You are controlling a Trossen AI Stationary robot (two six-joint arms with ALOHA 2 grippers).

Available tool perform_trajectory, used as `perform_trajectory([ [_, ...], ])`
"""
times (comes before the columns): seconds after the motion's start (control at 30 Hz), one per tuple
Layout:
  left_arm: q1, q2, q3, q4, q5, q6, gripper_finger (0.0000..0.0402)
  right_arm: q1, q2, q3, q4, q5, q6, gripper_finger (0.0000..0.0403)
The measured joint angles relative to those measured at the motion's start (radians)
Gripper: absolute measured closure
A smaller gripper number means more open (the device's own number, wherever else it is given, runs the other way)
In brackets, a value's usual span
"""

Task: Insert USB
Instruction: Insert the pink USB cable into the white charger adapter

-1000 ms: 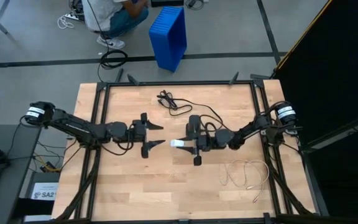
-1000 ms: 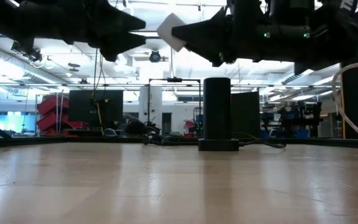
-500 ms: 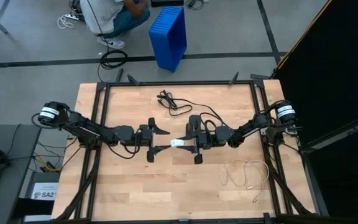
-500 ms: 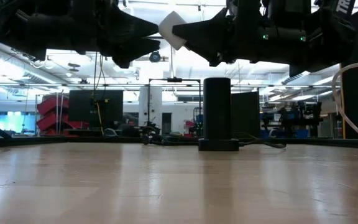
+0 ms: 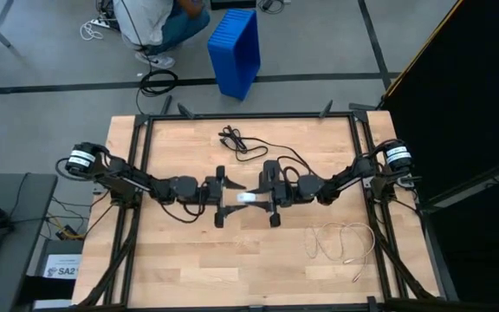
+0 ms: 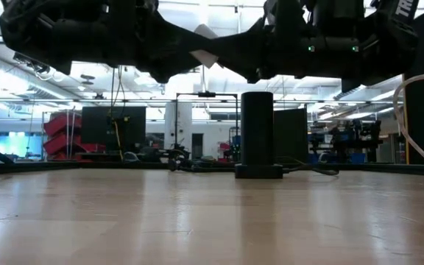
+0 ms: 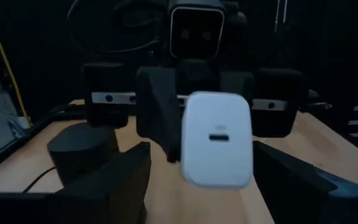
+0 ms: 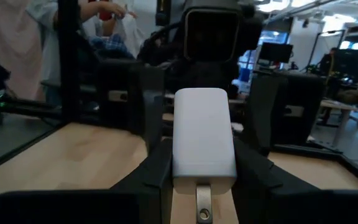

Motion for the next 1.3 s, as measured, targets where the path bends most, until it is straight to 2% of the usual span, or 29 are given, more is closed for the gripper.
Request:
perform_trajectory([
  [0.3, 0.001, -0.001, 0.0, -0.008, 0.0, 0.022, 0.0156, -0.001, 0.0, 0.0, -0.043, 0.009, -0.002, 0.0318],
  [0.63, -0.001, -0.001, 0.0, -0.04, -0.036, 0.045, 0.0239, -0.002, 0.0, -0.001, -0.044, 0.014, -0.004, 0.0318],
  [1.0, 0.0, -0.083, -0.001, -0.165, -0.044, 0.052, 0.0298, -0.003, 0.0, 0.004, -0.083, 0.024, -0.012, 0.0318],
  [1.1, 0.0, -0.085, 0.0, -0.174, -0.047, 0.053, 0.03, -0.003, 0.0, 0.004, -0.089, 0.038, -0.003, 0.0317],
  [1.17, 0.0, -0.085, 0.001, -0.181, -0.05, 0.062, 0.03, -0.003, 0.0, 0.004, -0.091, 0.043, -0.001, 0.0298],
  [1.3, 0.0, -0.093, -0.001, -0.234, -0.086, 0.072, 0.03, -0.001, -0.003, 0.001, -0.115, 0.052, -0.01, 0.0231],
])
